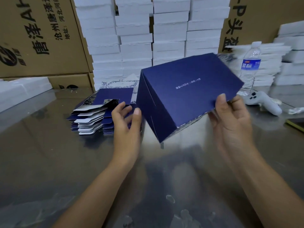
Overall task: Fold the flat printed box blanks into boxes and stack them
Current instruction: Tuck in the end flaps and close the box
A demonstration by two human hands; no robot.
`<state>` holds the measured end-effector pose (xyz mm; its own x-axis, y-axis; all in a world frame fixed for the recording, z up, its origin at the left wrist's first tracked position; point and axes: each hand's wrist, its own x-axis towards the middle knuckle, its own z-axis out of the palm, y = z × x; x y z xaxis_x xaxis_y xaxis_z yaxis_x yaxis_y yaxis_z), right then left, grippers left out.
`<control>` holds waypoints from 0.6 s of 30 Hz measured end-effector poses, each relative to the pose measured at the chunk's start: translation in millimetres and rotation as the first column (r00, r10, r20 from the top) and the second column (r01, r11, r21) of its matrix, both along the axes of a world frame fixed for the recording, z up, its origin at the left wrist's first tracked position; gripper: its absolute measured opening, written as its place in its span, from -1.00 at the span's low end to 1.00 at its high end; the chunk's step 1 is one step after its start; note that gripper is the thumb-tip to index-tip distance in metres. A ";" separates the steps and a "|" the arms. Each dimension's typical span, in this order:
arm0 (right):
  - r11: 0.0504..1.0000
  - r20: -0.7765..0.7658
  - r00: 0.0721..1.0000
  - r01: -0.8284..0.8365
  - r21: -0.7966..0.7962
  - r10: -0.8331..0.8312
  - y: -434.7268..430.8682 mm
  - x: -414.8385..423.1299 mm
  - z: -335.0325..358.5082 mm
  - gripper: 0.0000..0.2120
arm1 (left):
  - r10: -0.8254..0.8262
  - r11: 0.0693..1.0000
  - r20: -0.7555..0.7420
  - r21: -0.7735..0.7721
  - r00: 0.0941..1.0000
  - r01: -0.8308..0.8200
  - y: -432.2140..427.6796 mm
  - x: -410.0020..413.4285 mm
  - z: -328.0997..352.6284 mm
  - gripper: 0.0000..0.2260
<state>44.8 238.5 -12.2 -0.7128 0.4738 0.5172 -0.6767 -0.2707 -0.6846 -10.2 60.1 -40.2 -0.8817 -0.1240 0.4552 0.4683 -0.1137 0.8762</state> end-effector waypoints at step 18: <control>-0.194 -0.815 0.502 0.803 0.564 -0.290 -27.0 0.3 -25.6 -0.79 | -0.103 0.943 -0.392 -0.332 0.914 -0.036 1.7 24.4 5.1 -0.15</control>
